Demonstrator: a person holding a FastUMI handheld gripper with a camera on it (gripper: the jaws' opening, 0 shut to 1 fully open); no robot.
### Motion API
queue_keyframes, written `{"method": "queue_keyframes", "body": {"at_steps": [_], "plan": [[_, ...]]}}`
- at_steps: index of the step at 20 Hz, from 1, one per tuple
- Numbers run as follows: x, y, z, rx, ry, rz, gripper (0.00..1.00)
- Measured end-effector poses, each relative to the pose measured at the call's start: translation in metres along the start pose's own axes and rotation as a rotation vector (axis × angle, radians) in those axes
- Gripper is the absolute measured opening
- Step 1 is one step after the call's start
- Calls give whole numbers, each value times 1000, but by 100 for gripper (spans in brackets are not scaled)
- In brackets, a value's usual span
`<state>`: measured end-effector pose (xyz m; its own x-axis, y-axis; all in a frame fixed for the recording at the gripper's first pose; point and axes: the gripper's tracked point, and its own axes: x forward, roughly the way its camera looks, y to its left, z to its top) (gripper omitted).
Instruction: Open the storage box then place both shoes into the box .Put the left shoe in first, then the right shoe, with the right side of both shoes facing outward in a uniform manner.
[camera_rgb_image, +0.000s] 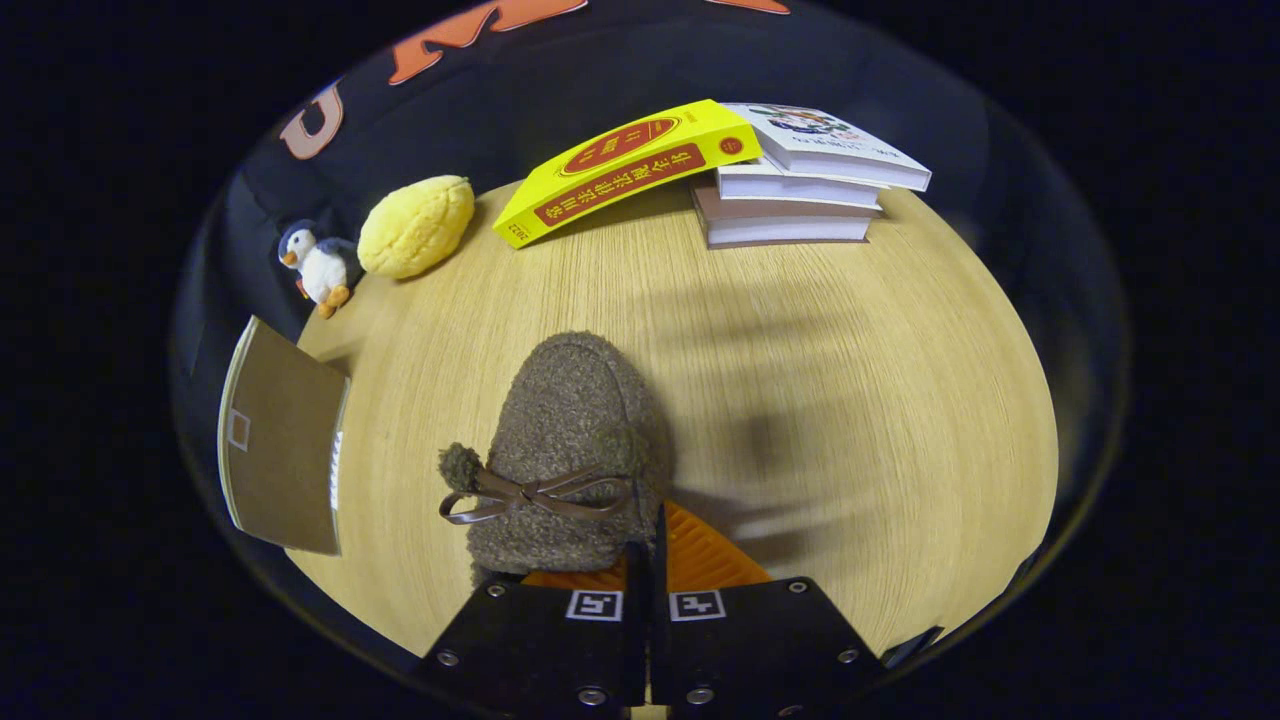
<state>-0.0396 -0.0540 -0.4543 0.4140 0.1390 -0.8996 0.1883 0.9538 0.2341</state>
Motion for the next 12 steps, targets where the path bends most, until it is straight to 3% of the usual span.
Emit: {"method": "queue_keyframes", "body": {"at_steps": [5,12], "plan": [[-47,53,18,12,-41,-5,3],[-109,188,49,19,-85,80,3]]}}
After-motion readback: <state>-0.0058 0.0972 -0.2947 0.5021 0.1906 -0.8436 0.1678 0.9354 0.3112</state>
